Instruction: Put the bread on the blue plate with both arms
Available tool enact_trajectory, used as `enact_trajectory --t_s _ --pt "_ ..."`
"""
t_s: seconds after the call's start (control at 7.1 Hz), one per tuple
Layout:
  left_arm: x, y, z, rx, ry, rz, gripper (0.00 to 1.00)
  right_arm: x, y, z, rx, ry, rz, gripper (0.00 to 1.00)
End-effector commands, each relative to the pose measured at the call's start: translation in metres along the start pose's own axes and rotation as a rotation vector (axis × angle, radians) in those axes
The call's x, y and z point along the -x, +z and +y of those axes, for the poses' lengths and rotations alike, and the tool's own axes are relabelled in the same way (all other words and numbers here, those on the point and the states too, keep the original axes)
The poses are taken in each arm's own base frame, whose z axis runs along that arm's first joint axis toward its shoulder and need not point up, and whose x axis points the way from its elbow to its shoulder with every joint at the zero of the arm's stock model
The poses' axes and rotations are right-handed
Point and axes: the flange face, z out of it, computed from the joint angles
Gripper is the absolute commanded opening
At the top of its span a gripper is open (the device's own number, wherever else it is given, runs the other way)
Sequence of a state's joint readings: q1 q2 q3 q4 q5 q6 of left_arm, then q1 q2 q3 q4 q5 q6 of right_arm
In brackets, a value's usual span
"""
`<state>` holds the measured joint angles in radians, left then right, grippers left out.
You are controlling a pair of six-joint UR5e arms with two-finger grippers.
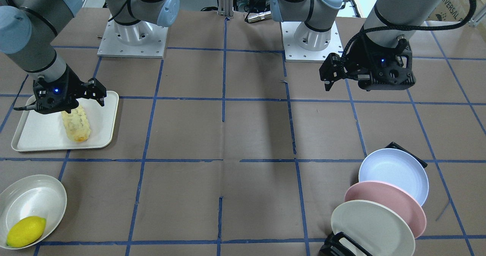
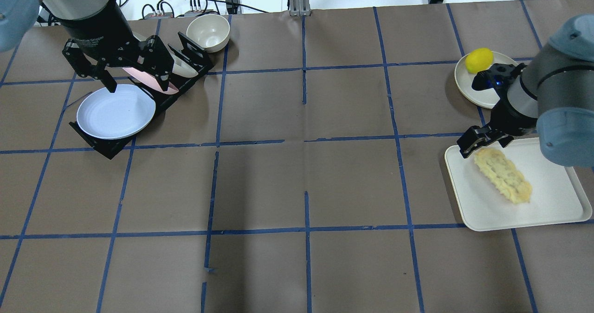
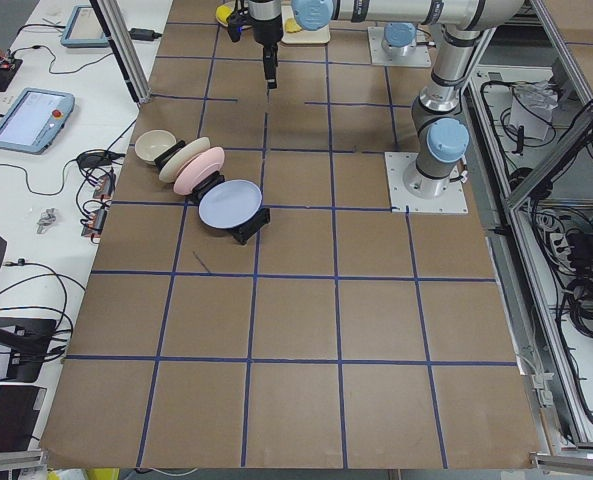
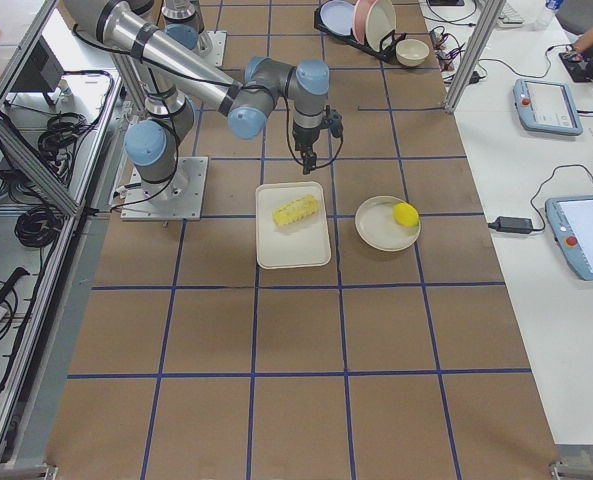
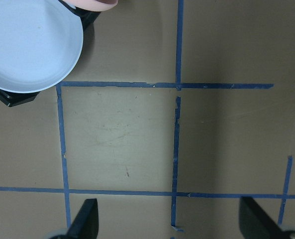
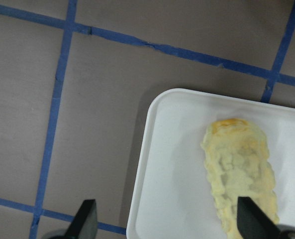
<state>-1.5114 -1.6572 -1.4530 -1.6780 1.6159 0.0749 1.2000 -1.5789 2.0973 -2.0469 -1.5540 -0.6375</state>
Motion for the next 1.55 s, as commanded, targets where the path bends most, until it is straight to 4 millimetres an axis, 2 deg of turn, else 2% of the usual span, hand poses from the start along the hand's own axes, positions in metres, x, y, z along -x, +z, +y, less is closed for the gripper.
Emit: enact_trajectory --t_s 0.0,0.28,0.42,0.7,0.85,0.99,1.13,1.41 --pt "0.051 0.012 -0.031 0.006 -0.03 0.016 1.0 -0.024 0.033 0.018 -0.074 -0.057 0.015 1.0" --pt "0.141 0.029 -0.063 0.027 0.103 0.031 1.0 -0.067 0.082 0.013 -0.063 -0.183 -0.035 1.0" --pt "0.202 0.044 -0.08 0.034 0.139 0.056 1.0 -0.083 0.088 0.015 -0.065 -0.17 -0.03 1.0" --pt "0.309 0.103 -0.117 0.039 0.226 0.159 1.0 -0.087 0.086 0.012 -0.083 -0.23 -0.003 0.99" --pt "0.358 0.145 -0.132 0.047 0.245 0.21 1.0 -0.087 0.087 0.014 -0.077 -0.223 0.005 0.81" --pt "0.373 0.18 -0.15 0.051 0.255 0.247 1.0 -0.086 0.088 0.015 -0.069 -0.182 -0.005 0.25" --pt "0.369 0.206 -0.161 0.063 0.251 0.285 1.0 -0.083 0.091 0.017 -0.053 -0.119 -0.032 0.08" --pt "0.356 0.245 -0.169 0.111 0.255 0.321 0.99 -0.075 0.079 0.016 -0.045 -0.05 -0.046 0.08"
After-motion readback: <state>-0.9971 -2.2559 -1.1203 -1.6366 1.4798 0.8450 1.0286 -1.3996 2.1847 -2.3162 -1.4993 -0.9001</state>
